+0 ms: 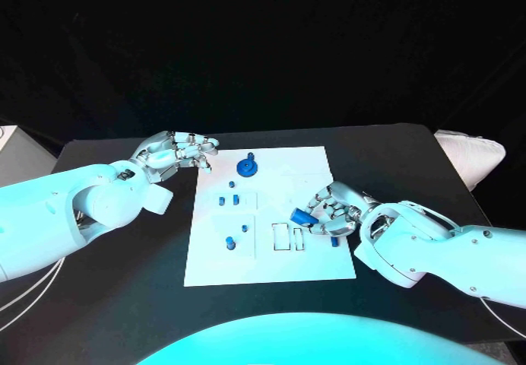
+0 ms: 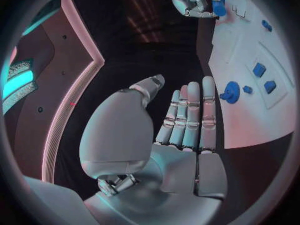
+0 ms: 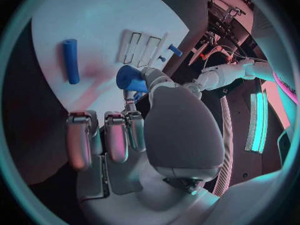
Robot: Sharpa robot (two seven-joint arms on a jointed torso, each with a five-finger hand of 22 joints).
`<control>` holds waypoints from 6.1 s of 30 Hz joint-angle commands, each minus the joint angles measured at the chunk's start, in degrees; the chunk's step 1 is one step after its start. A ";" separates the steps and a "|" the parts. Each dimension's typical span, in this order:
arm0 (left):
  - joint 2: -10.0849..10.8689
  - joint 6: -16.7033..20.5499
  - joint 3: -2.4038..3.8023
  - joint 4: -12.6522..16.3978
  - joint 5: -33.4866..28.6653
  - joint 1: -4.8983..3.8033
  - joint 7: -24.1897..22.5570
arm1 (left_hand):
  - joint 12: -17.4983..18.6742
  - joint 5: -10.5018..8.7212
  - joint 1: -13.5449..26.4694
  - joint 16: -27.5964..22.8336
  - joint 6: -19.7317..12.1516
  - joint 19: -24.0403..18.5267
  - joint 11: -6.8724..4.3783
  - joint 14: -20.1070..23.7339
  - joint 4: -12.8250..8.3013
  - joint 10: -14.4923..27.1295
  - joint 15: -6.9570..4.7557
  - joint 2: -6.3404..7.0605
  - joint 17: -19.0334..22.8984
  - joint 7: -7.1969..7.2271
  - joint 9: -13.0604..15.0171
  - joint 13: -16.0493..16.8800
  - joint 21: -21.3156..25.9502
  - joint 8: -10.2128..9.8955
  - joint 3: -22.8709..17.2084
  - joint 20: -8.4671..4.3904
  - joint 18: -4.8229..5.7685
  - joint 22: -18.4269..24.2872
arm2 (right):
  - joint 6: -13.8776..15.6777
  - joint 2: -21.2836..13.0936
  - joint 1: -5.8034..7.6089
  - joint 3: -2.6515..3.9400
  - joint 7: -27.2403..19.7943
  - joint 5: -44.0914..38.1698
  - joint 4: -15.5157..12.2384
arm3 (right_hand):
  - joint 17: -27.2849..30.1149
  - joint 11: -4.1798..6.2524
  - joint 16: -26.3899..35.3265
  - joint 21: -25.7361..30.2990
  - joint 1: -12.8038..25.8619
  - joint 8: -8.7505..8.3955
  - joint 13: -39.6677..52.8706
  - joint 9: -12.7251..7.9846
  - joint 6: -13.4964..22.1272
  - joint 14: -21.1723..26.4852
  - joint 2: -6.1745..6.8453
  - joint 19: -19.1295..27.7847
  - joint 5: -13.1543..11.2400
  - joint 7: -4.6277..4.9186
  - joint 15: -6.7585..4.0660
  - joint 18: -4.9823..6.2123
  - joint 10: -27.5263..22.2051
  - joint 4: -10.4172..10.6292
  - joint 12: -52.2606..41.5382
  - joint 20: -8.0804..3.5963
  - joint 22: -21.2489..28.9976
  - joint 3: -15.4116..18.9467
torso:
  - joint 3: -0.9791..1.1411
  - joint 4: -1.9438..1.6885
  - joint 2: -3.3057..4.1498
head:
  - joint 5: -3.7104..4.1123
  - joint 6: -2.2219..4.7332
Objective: Assemble the parts on the task board
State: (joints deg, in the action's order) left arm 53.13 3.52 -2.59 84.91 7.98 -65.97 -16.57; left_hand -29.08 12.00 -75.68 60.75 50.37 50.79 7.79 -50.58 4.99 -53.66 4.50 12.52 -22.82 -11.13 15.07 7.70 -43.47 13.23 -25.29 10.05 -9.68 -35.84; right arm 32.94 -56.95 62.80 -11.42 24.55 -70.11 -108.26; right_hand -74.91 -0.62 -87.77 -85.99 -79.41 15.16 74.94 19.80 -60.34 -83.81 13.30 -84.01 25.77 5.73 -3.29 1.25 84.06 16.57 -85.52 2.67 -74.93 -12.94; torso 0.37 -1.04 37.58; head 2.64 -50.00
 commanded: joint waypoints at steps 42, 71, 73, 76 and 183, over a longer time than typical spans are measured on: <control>0.15 -0.69 0.03 0.35 0.20 0.00 0.14 | -0.24 -0.13 -0.44 0.28 0.24 0.34 -0.21 -0.27 0.06 0.08 -0.29 0.04 0.07 0.14 0.05 0.09 0.40 0.21 0.45 -0.05 -0.82 0.12 | -7.23 6.84 -1.12 -0.09 6.50 -5.16 3.21 | -13.44 1.15 -1.68 -3.76 16.24 2.41 14.12 0.09 -3.27 -5.83 -4.89 -5.94 -8.37 -1.96 -0.95 -1.20 5.32 0.29 -3.20 -0.89 -15.00 6.05 | 0.04 -0.09 0.13 | -0.37 0.00; 0.34 -0.43 0.02 -0.06 0.20 0.00 0.49 | -0.37 -0.11 -0.57 0.30 0.13 0.49 -0.23 -0.23 0.24 0.22 -0.32 -0.01 0.10 0.17 0.01 0.12 0.60 0.24 0.59 -0.08 -0.82 0.26 | -9.25 4.98 -1.33 -0.09 3.42 -5.36 0.77 | -13.99 1.27 -1.85 -4.01 22.85 3.87 14.36 0.49 -2.91 -5.95 -8.30 -5.99 -13.72 -2.09 -1.02 -1.25 5.47 0.37 -3.38 -0.96 -15.07 16.64 | 0.10 0.04 0.05 | -0.45 0.00; 0.34 -0.41 0.02 -0.09 0.20 0.00 0.50 | -0.37 -0.11 -0.57 0.30 0.13 0.49 -0.23 -0.23 0.24 0.22 -0.32 -0.01 0.10 0.17 0.01 0.12 0.60 0.24 0.59 -0.08 -0.82 0.26 | -9.60 4.79 -1.33 -0.09 3.07 -5.00 0.53 | -14.01 1.28 -1.86 -4.01 22.76 3.92 14.39 0.50 -2.91 -5.95 -8.64 -5.99 -13.43 -2.10 -1.03 -1.25 5.48 0.34 -3.41 -0.96 -15.07 16.71 | 0.09 0.06 0.06 | -0.42 0.00; 0.32 -0.38 0.02 -0.14 0.20 0.00 0.54 | -0.37 -0.11 -0.57 0.30 0.13 0.49 -0.23 -0.23 0.24 0.22 -0.32 -0.01 0.10 0.17 0.01 0.12 0.60 0.24 0.59 -0.08 -0.82 0.26 | -10.45 4.63 -1.33 -0.09 2.08 -3.87 0.26 | -14.01 1.29 -1.86 -4.01 22.32 3.98 14.37 0.50 -2.85 -5.95 -9.16 -5.99 -12.92 -2.11 -1.04 -1.25 5.47 0.27 -3.38 -0.97 -15.07 16.74 | 0.11 0.06 0.07 | -0.44 0.00; -0.26 -0.30 -0.17 -0.85 0.41 0.09 0.72 | -0.63 -0.11 -1.08 0.31 0.06 0.69 -0.21 -0.06 0.48 0.55 -0.31 -0.19 0.16 0.14 -0.03 0.18 1.03 0.40 0.73 -0.12 -0.79 0.53 | -10.39 -13.70 2.24 -0.37 -10.85 0.14 0.93 | -11.39 0.19 -0.68 -1.37 3.17 3.95 14.53 -0.78 0.07 -5.37 -3.79 -5.41 -18.54 -0.86 -0.09 -0.72 5.47 0.04 -3.30 -0.07 -14.37 12.33 | 0.10 0.17 -0.04 | 1.65 0.00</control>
State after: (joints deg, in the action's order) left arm 52.99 3.52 -2.78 83.89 8.32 -65.92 -15.05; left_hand -29.50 12.00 -76.16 60.74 50.37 50.98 7.58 -50.58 5.46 -53.45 4.50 12.50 -22.75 -11.13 15.08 7.83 -42.71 13.44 -24.82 9.84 -9.68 -35.40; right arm 23.60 -70.54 65.31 -11.71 10.94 -66.31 -107.00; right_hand -74.90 -0.19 -88.44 -87.14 -75.89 18.84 74.95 18.96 -60.01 -84.02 9.53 -84.00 7.22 4.89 -3.48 0.38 84.00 16.51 -88.64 2.27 -74.91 -0.34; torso 0.44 -0.85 37.45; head 4.08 -50.00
